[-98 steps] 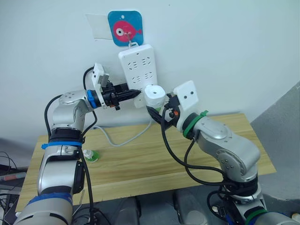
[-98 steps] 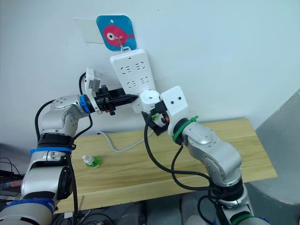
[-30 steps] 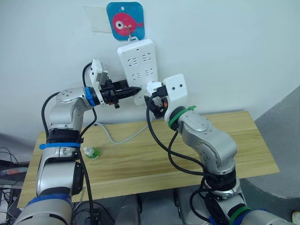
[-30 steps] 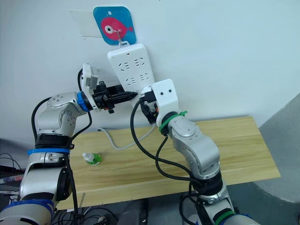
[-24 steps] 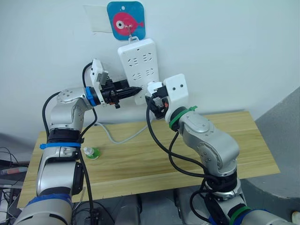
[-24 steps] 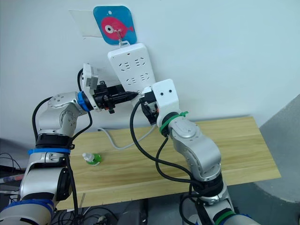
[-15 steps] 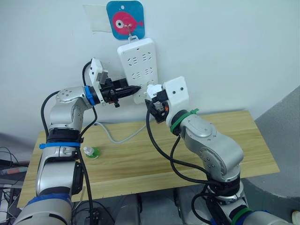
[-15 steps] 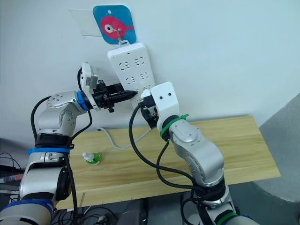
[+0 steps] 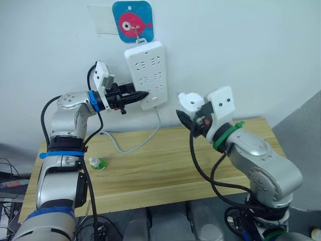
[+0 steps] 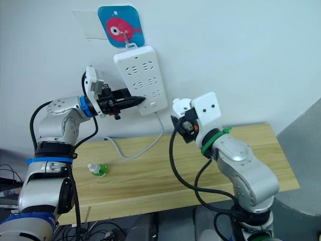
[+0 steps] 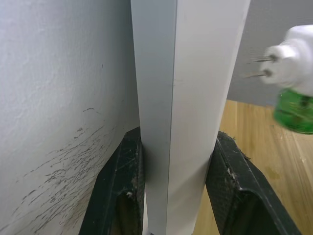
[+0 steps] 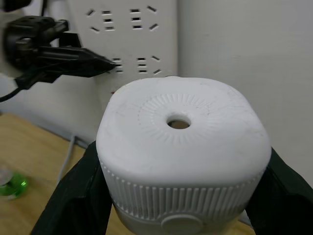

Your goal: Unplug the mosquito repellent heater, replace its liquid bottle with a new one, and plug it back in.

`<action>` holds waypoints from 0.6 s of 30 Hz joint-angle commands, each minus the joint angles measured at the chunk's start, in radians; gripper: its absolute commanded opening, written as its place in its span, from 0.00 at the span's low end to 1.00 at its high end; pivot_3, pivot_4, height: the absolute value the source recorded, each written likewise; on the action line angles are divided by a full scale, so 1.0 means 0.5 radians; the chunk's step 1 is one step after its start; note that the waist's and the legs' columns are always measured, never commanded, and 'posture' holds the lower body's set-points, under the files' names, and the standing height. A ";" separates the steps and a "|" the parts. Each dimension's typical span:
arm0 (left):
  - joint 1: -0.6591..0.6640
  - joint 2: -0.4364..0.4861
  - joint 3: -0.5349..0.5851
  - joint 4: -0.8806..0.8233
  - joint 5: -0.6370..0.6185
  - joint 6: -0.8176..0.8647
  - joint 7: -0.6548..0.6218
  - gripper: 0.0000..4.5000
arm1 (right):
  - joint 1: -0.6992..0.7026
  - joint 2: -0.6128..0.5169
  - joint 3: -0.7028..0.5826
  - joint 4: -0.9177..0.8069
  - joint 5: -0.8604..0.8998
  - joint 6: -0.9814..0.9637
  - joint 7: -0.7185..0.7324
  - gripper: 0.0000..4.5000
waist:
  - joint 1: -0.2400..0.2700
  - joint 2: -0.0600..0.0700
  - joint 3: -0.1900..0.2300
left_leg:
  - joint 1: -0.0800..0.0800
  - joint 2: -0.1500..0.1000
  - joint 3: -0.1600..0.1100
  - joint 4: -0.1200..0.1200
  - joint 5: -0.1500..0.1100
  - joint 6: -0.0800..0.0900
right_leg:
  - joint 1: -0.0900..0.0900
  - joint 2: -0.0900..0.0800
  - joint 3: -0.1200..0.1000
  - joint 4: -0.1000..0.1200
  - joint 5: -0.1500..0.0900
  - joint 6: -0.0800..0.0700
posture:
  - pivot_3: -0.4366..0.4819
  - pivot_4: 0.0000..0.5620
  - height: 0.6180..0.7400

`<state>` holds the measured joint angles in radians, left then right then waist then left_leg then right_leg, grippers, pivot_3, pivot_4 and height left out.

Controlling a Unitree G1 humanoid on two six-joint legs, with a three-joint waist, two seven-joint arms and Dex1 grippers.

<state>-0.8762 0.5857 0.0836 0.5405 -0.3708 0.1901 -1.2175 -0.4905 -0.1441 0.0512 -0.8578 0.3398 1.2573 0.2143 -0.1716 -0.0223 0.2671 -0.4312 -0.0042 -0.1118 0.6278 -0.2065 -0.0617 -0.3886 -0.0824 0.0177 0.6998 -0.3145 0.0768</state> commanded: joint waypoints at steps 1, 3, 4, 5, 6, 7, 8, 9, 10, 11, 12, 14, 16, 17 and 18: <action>-0.033 0.049 0.036 0.072 0.040 -0.015 0.049 0.29 | -0.006 0.020 -0.081 -0.178 0.159 0.041 0.073 0.68 | -0.002 0.000 0.000 | 0.000 0.000 0.000 0.000 0.000 0.000 | 0.000 0.000 0.000 0.000 0.000 0.000 | 0.18 0.48 0.92; -0.041 0.051 0.036 0.091 0.045 -0.030 0.053 0.29 | -0.008 0.041 -0.120 -0.204 0.223 0.087 0.082 0.68 | -0.002 0.000 0.000 | 0.000 0.000 0.000 0.001 0.000 0.000 | 0.000 0.000 0.000 0.000 0.001 0.000 | 0.18 0.48 0.92; -0.043 0.052 0.037 0.097 0.046 -0.035 0.053 0.29 | -0.003 0.043 -0.138 -0.216 0.252 0.105 0.086 0.68 | -0.002 0.000 0.000 | 0.000 0.000 0.000 0.001 0.000 0.000 | 0.000 0.000 0.001 0.000 0.001 0.000 | 0.18 0.48 0.92; -0.044 0.054 0.037 0.104 0.048 -0.042 0.052 0.29 | 0.006 0.042 -0.152 -0.227 0.278 0.123 0.088 0.68 | -0.002 0.000 0.000 | 0.000 0.000 0.000 0.001 0.001 0.000 | 0.000 0.000 0.001 0.000 0.001 0.000 | 0.18 0.48 0.92; -0.044 0.057 0.037 0.108 0.048 -0.046 0.048 0.29 | 0.018 0.027 -0.162 -0.235 0.302 0.130 0.095 0.68 | -0.002 0.000 0.000 | 0.000 0.000 0.000 0.001 0.001 0.000 | 0.000 0.000 0.001 0.000 0.001 0.000 | 0.18 0.48 0.92; -0.044 0.059 0.037 0.110 0.049 -0.049 0.047 0.29 | 0.028 0.012 -0.171 -0.240 0.322 0.135 0.101 0.68 | -0.002 0.000 0.000 | 0.000 0.000 0.000 0.001 0.001 0.001 | 0.000 0.000 0.001 0.000 0.001 0.000 | 0.18 0.48 0.92; -0.044 0.061 0.037 0.112 0.051 -0.051 0.046 0.29 | 0.034 -0.002 -0.176 -0.241 0.337 0.136 0.103 0.68 | -0.002 0.000 0.000 | 0.000 0.000 0.000 0.001 0.001 0.001 | 0.000 0.000 0.001 0.000 0.001 0.000 | 0.18 0.48 0.92; -0.043 0.062 0.038 0.112 0.051 -0.051 0.044 0.29 | 0.038 -0.012 -0.179 -0.241 0.351 0.135 0.104 0.68 | -0.002 0.000 0.000 | 0.000 0.000 0.000 0.001 0.001 0.001 | 0.000 0.000 0.001 0.000 0.001 0.000 | 0.18 0.48 0.92; -0.042 0.062 0.038 0.111 0.052 -0.051 0.043 0.29 | 0.039 -0.018 -0.182 -0.238 0.365 0.135 0.100 0.68 | -0.002 0.000 0.000 | 0.000 0.000 0.000 0.001 0.001 0.001 | 0.000 0.000 0.000 0.000 0.001 0.000 | 0.18 0.48 0.92; -0.041 0.064 0.037 0.111 0.047 -0.036 0.032 0.29 | 0.039 -0.023 -0.184 -0.236 0.377 0.133 0.095 0.68 | -0.002 0.000 0.000 | 0.000 0.000 0.000 0.001 0.001 0.001 | 0.000 0.000 0.000 0.000 0.001 0.000 | 0.18 0.47 0.92; -0.040 0.066 0.036 0.109 0.038 -0.013 0.017 0.29 | 0.040 -0.027 -0.184 -0.235 0.386 0.132 0.089 0.68 | -0.004 0.000 0.000 | 0.000 0.000 0.000 0.001 0.001 0.001 | 0.000 0.000 0.000 0.000 0.001 0.000 | 0.18 0.47 0.92; -0.034 0.075 0.029 0.105 0.038 0.012 0.003 0.45 | 0.041 -0.033 -0.187 -0.230 0.403 0.126 0.082 0.68 | -0.008 0.000 0.000 | 0.000 0.000 0.000 0.001 0.001 0.001 | 0.000 0.000 0.001 0.000 0.001 0.000 | 0.18 0.47 0.92; -0.017 0.094 0.024 0.089 0.040 0.032 -0.022 0.56 | 0.038 -0.045 -0.195 -0.217 0.416 0.116 0.080 0.68 | -0.017 0.000 0.000 | 0.000 0.000 0.000 0.001 0.001 0.001 | 0.000 0.000 0.000 0.000 0.001 0.000 | 0.18 0.47 0.92; -0.008 0.101 0.027 0.081 0.045 0.025 -0.021 0.64 | 0.037 -0.054 -0.200 -0.211 0.423 0.109 0.080 0.68 | -0.019 0.000 0.000 | 0.000 0.000 0.000 0.000 0.001 0.001 | 0.000 0.000 0.000 0.000 0.001 0.000 | 0.18 0.47 0.92; 0.005 0.112 0.039 0.070 0.047 0.012 -0.011 0.70 | 0.039 -0.072 -0.207 -0.201 0.429 0.097 0.087 0.68 | -0.018 0.000 0.000 | 0.000 0.000 0.000 0.000 0.001 0.001 | 0.000 0.000 0.000 -0.001 0.001 0.000 | 0.18 0.47 0.92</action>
<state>-0.8733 0.6167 0.0817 0.5915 -0.3483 0.2009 -1.2299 -0.4660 -0.1770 -0.0306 -0.9179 0.5326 1.3359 0.2559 -0.1806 -0.0223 0.2671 -0.4314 -0.0041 -0.1119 0.6274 -0.2062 -0.0614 -0.3888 -0.0822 0.0174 0.6990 -0.3140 0.0769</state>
